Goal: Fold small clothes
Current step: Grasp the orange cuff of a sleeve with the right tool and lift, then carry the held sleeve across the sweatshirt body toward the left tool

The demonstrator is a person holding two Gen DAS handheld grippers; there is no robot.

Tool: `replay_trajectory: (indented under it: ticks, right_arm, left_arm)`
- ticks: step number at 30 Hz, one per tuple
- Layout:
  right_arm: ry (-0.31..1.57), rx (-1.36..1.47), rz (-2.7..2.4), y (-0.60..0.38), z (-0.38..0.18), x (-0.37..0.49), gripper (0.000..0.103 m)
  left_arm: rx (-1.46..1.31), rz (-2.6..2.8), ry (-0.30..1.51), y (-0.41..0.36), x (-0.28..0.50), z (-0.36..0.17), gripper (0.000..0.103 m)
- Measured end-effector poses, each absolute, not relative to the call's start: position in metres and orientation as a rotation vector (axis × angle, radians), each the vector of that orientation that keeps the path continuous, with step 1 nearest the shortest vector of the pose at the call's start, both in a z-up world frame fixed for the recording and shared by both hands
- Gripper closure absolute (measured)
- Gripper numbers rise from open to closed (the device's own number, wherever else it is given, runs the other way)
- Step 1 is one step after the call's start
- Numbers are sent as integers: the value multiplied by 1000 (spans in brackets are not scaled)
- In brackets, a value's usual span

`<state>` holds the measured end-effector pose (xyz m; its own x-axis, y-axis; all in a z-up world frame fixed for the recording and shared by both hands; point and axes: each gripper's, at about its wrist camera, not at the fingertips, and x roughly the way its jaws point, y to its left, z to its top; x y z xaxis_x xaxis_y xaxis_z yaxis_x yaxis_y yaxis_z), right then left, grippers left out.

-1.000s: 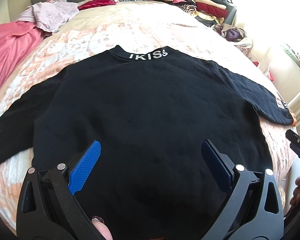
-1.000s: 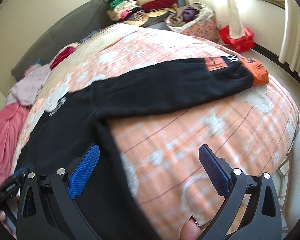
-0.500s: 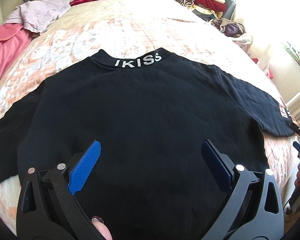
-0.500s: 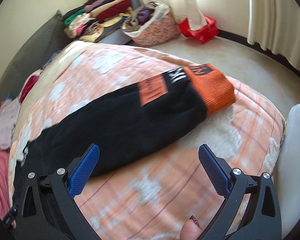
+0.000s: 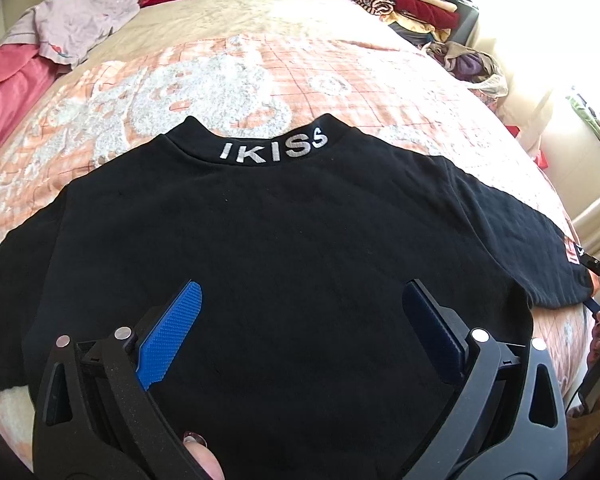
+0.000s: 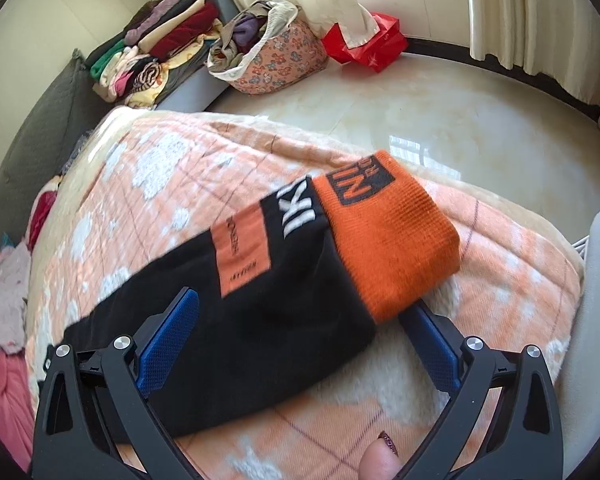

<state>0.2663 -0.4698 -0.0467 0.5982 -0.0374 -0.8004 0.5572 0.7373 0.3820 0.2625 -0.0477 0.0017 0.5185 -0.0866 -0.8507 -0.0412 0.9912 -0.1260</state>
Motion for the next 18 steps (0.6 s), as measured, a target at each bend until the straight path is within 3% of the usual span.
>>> replay_trajectory:
  ticks: [3,5,6,8,10,18]
  right_arm:
    - [851,678,-393,-477,-48,271,15]
    - [837,675,-400,-480,-47,272,36]
    - [828,678,-397,-482,-47,273,42]
    - [814,691,-370,-484,-44,272,68]
    - [800,699,-334,-483,-39,271,82]
    - [717,669,-180,-444,16,269,88]
  left_arm:
    - [-133,-14,1034,-45,265,4,8]
    - [-130,-14,1036,-43,264,7,8]
    - [-131,-17,1034,-43,263,9,8]
    - [-129,-20,1029,-41,263,14,8]
    - [-129,-21,1024,-39,263,19,8]
    - [-149,-42,1009,-32,266,34,8]
